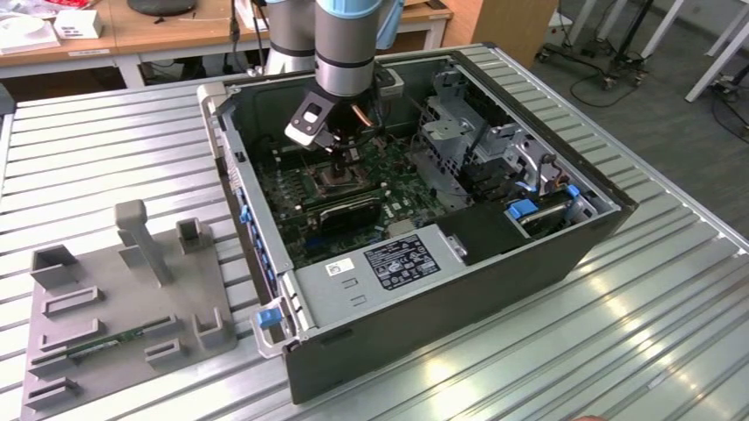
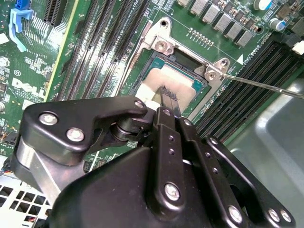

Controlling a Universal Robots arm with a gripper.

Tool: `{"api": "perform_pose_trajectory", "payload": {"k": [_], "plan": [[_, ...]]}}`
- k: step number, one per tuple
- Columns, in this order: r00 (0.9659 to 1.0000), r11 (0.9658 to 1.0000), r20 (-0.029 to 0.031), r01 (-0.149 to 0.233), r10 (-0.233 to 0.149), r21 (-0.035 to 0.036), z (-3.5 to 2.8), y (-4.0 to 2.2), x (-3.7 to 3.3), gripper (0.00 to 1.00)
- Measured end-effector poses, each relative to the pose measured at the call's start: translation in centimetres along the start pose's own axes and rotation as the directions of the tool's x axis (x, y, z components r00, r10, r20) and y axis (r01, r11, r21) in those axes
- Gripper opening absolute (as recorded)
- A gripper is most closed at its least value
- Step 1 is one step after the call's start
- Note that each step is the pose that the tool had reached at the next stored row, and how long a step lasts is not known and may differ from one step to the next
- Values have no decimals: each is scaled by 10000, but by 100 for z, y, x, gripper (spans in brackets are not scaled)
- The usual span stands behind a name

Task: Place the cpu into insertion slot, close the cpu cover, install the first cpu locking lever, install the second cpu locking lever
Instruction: 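Place the cpu into insertion slot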

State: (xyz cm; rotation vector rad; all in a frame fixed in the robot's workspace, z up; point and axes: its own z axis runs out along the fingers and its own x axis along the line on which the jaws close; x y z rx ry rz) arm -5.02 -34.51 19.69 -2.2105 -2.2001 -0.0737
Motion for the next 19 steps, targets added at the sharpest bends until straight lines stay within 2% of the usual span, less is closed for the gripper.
{"api": "perform_pose_trajectory", "payload": {"k": [6,17,19], "plan": [[10000,10000,28,0,0,17,3,-5,-8,11],[10000,10000,32,0,0,18,-1,-6,-9,11],[10000,10000,15,-1,1,9,-9,-3,-5,11]]}}
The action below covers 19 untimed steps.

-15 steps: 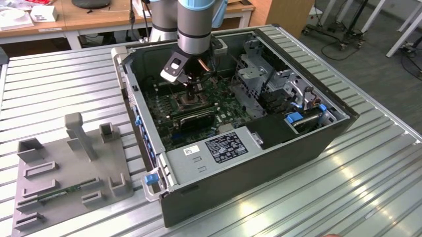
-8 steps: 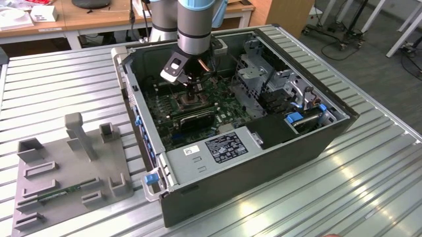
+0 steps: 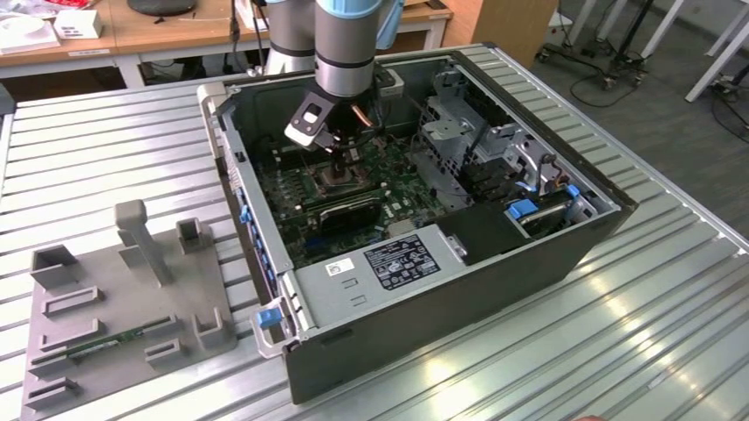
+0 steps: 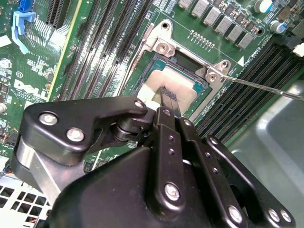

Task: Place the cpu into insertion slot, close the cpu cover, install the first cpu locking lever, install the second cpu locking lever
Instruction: 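Place the cpu into insertion slot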

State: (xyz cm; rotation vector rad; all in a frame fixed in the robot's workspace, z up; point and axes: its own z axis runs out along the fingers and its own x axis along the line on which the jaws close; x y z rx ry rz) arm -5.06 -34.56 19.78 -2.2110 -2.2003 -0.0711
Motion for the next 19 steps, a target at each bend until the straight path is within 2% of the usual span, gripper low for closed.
{"api": "perform_pose_trajectory", "payload": {"k": [3,6,14,19], "plan": [[10000,10000,-46,1,-1,-27,-16,8,14,11],[10000,10000,-27,1,-1,-15,-64,7,13,11],[10000,10000,-26,1,-1,-15,-197,9,19,11],[10000,10000,-26,1,-1,-15,-259,10,22,11]]}}
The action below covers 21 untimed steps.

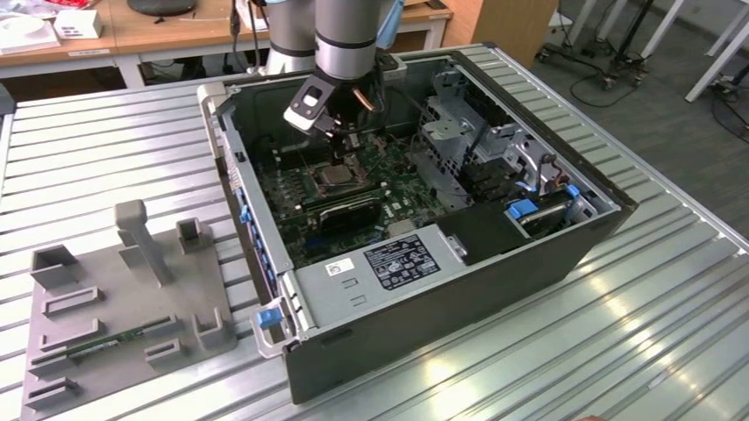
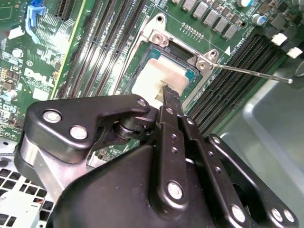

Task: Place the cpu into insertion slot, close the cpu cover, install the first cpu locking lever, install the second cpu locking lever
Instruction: 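Place the cpu into insertion slot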

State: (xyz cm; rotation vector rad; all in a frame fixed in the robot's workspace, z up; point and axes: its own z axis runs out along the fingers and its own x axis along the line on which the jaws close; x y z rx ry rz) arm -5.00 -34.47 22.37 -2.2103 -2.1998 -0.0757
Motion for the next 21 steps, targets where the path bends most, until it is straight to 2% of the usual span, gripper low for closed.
{"api": "perform_pose_trajectory", "payload": {"k": [3,10,21], "plan": [[10000,10000,0,0,0,0,-27,0,1,11],[10000,10000,0,0,0,1,-34,1,2,11],[10000,10000,2,0,0,1,-96,2,5,11]]}}
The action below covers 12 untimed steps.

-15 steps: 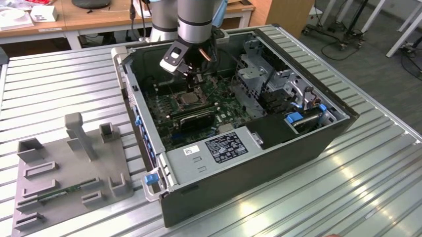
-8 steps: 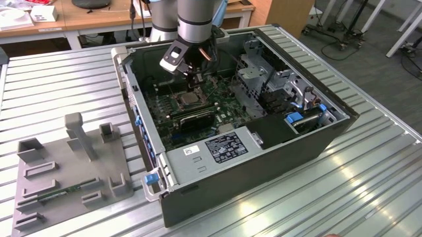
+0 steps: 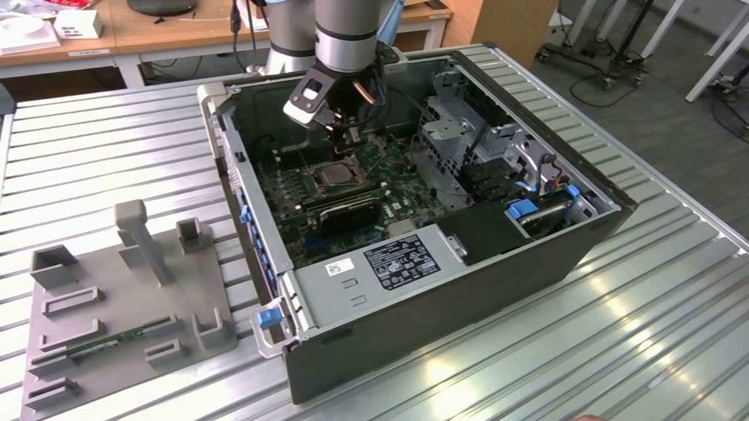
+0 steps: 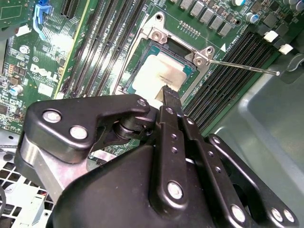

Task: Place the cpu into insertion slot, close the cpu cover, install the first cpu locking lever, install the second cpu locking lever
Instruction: 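Place the cpu into insertion slot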

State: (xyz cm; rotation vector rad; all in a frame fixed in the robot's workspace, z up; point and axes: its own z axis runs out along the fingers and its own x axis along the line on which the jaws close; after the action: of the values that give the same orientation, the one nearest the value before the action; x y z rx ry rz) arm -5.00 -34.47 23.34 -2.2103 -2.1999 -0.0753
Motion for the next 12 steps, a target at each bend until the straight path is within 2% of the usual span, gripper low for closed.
{"api": "perform_pose_trajectory", "payload": {"k": [12], "plan": [[10000,10000,-1,0,0,0,-35,1,2,11]]}}
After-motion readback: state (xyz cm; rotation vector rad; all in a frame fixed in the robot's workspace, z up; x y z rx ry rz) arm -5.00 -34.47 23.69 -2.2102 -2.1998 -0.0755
